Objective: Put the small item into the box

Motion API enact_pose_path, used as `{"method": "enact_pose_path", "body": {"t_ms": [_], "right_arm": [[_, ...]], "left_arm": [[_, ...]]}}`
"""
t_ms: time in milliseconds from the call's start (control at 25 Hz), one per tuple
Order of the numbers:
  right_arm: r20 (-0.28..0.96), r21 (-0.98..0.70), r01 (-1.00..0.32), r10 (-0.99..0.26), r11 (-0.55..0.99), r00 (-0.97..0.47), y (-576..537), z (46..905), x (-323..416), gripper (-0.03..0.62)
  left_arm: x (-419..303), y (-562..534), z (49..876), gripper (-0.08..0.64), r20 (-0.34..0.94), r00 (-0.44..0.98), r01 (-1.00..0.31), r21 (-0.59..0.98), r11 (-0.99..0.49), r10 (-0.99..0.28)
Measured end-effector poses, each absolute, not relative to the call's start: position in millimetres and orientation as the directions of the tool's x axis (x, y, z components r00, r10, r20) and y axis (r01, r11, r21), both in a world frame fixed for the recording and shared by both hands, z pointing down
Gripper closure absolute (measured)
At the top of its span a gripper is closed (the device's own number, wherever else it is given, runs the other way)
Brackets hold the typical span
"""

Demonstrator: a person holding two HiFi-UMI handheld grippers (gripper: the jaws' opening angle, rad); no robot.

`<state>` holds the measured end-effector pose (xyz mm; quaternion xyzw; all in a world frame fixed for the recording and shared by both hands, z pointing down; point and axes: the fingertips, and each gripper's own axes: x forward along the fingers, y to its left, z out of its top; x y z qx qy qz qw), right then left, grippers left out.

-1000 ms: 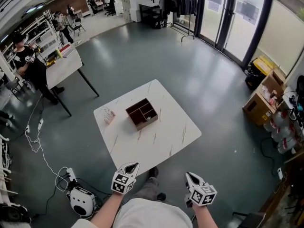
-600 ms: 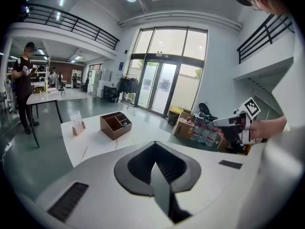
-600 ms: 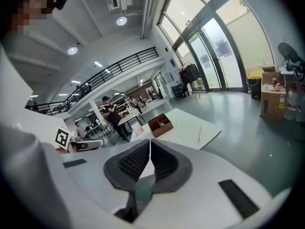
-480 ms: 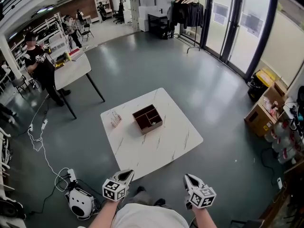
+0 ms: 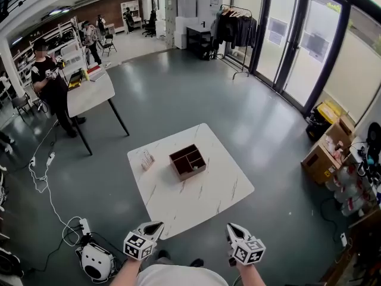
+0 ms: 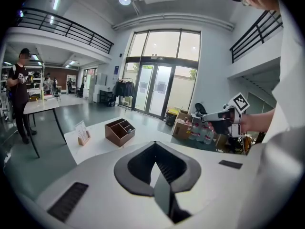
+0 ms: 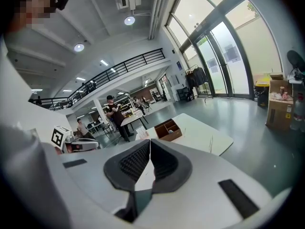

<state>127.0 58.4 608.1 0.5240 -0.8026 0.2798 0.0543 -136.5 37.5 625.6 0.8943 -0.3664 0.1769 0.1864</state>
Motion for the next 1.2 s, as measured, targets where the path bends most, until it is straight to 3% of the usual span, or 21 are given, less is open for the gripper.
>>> {"method": "enact_pose_path", "body": {"t_ms": [1200], "right_arm": [[0.376,-0.354,-0.887,-0.824,0.296,-0.425,42.0,597.5,97.8,0.566]], "left_arm": [[-182.0,12.0,625.5,0.546,0.43,0.682,-0.72,0.253,-0.647,-0.591]]}}
